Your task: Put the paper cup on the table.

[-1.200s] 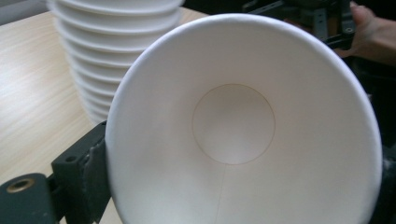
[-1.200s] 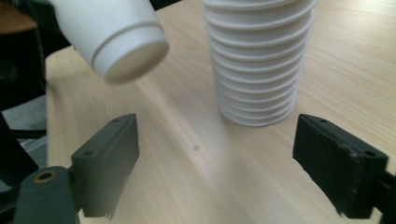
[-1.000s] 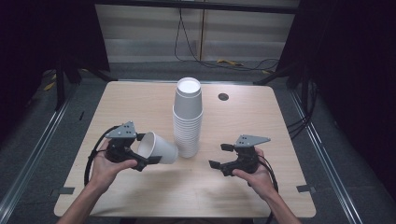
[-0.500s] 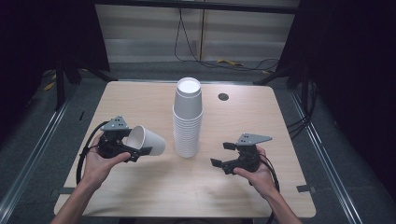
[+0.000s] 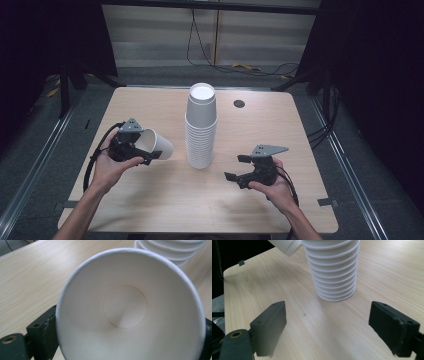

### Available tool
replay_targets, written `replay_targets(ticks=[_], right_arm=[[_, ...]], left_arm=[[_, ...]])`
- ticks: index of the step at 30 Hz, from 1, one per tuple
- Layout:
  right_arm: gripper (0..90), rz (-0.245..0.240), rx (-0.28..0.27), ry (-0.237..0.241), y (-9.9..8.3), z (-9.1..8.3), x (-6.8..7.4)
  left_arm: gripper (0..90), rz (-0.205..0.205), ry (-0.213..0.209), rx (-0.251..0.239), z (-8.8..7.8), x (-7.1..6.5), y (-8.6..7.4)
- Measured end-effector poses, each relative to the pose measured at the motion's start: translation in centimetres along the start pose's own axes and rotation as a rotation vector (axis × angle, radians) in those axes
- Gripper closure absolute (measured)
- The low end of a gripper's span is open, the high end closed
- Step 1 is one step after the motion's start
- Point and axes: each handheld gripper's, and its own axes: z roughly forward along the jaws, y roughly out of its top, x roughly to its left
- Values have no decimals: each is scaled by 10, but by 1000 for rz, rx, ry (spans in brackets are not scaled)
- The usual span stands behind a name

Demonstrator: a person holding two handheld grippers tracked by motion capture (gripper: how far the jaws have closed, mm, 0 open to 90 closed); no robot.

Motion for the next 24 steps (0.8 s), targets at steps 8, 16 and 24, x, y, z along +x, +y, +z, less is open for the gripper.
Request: replay_targets(ticks=[8,16,24], right_arm=[[148,-14,-21,-2,1,-3,2],[143,-12,-24,-4,1,-4,2],[145,-10,-20,-6,0,-3,1]], left_arm=[[70,-9,13,89,11,12,7],[69,-46,49,163,30,23,10],[66,-23,50,255,44,25,13]])
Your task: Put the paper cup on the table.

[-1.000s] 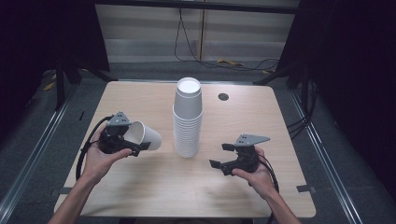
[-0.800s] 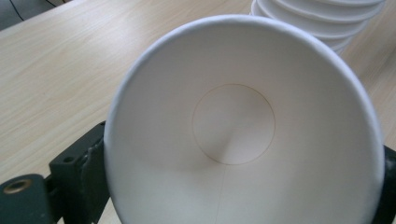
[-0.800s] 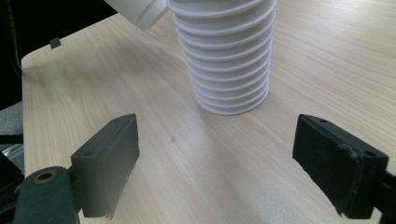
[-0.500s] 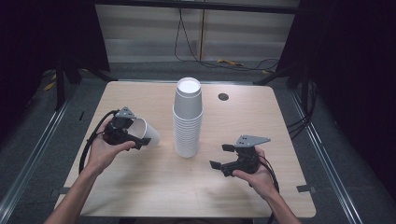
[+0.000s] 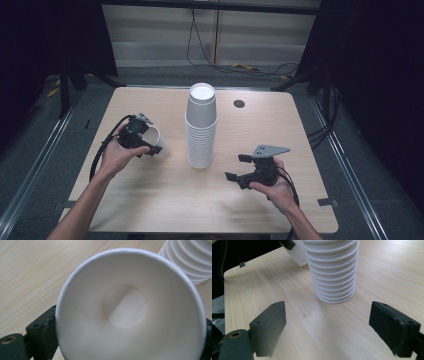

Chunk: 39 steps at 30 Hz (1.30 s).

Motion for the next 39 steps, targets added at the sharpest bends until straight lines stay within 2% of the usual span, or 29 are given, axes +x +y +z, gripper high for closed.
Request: replay_targets(ticks=[1,5,6,7,10,11,13,19,21,23,27,31,32,36,39], right_arm=[[145,0,0,0,0,0,0],[145,-5,2,4,0,1,0],[145,-5,2,4,0,1,0],[145,-5,3,7,-1,2,0],[146,-7,2,4,-1,2,1],[146,-11,-7,2,0,1,2],[146,-10,-11,1,0,0,2],[146,-7,-6,3,-1,0,1],[147,-6,-5,4,-1,0,1],[152,-6,-4,7,-1,1,2],[152,-8,0,8,-1,2,2],[151,-7,-1,8,-1,2,2],[151,-8,0,8,-1,2,2],[152,-8,1,10,-1,2,2],[151,-7,2,12,-1,2,2]], left_arm=[[66,0,0,0,0,0,0],[65,57,32,46,3,-9,8],[65,57,32,46,3,-9,8],[65,62,51,53,5,-10,12],[63,65,47,62,9,-11,15],[63,84,70,76,16,-13,16],[55,91,75,59,19,-14,16],[53,74,69,44,23,-12,17],[54,78,81,37,24,-13,15],[54,81,110,9,26,-15,11],[59,60,93,-22,28,-12,7],[73,42,61,-11,31,-9,4],[118,39,43,-13,33,-8,1],[124,41,42,-27,35,-8,-3],[137,22,32,-31,36,-7,-5]])
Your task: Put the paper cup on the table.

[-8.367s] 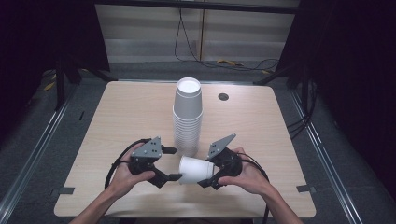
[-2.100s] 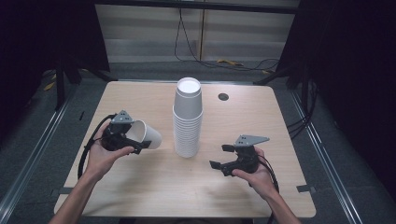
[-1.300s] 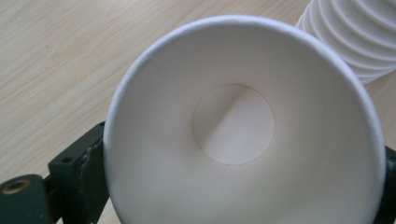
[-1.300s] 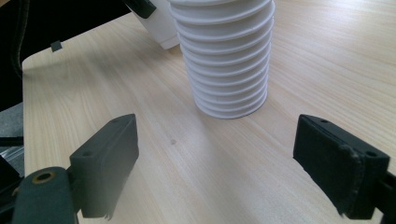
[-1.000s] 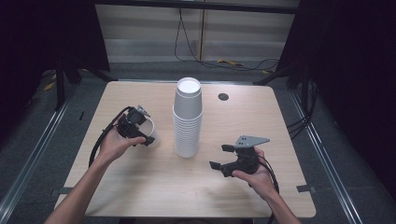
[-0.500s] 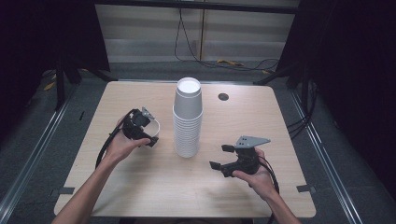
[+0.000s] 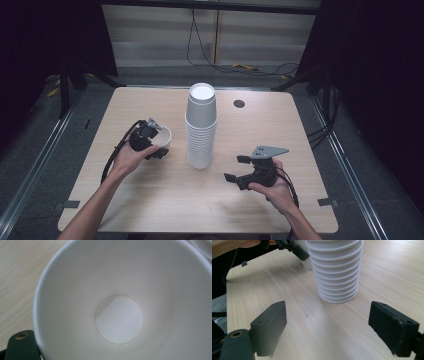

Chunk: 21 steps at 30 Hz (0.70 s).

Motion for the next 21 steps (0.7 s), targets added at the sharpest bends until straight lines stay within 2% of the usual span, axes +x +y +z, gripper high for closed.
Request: replay_targets(ticks=[4,9,11,13,16,17,21], right_arm=[[151,-1,-2,0,0,0,0],[151,6,1,-2,-2,1,-1],[151,4,0,-3,-1,0,0],[151,1,0,-4,-1,0,0],[152,2,0,-7,-1,0,-1],[151,2,-1,-6,-1,0,-1],[152,3,-3,-6,-1,-1,0]], left_arm=[[153,-18,-14,-21,1,2,-4],[157,-4,-26,-31,1,1,-10],[157,-16,-23,-40,0,0,-12],[158,-54,-37,-71,-2,0,-15],[157,-36,-22,-80,-4,-1,-16],[157,-42,-31,-85,-5,-1,-17],[158,-47,-18,-95,-8,-1,-20]])
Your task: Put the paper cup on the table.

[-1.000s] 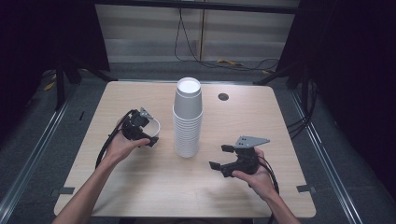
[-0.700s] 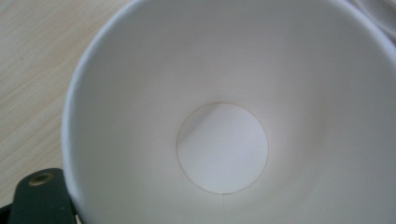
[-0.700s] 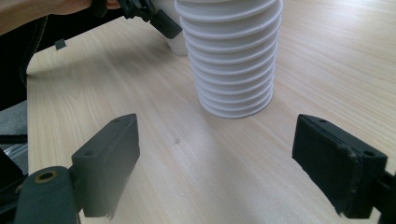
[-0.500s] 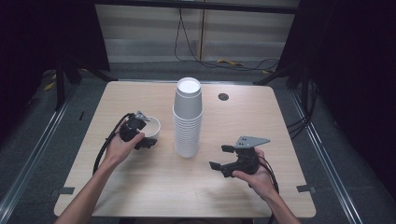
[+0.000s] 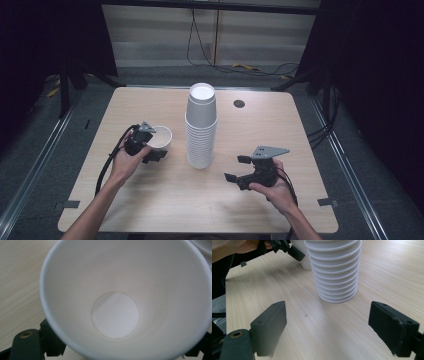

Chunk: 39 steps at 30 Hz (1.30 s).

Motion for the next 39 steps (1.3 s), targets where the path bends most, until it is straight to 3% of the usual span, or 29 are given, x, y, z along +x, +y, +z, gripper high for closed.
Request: replay_targets(ticks=[3,15,18,19,25,35,37,39], right_arm=[[152,0,0,-1,0,0,0],[153,4,1,-10,-1,0,0],[153,6,-3,-14,-2,-1,-1],[153,15,-4,-16,-2,-3,-1],[153,18,-5,-23,-5,-4,-1],[153,23,-9,-29,-6,-5,-2],[153,23,-15,-31,-6,-6,-2],[153,22,-22,-34,-6,-7,-1]], left_arm=[[156,27,30,3,-3,-2,-2],[158,-4,-9,-21,-11,-4,-15],[157,-23,-11,-47,-15,-5,-16],[155,-14,-32,-66,-16,-5,-18],[157,-3,-44,-82,-24,-8,-21],[158,-31,-63,-148,-36,-14,-37],[204,-23,-52,-177,-40,-19,-41],[207,-24,-70,-169,-41,-23,-45]])
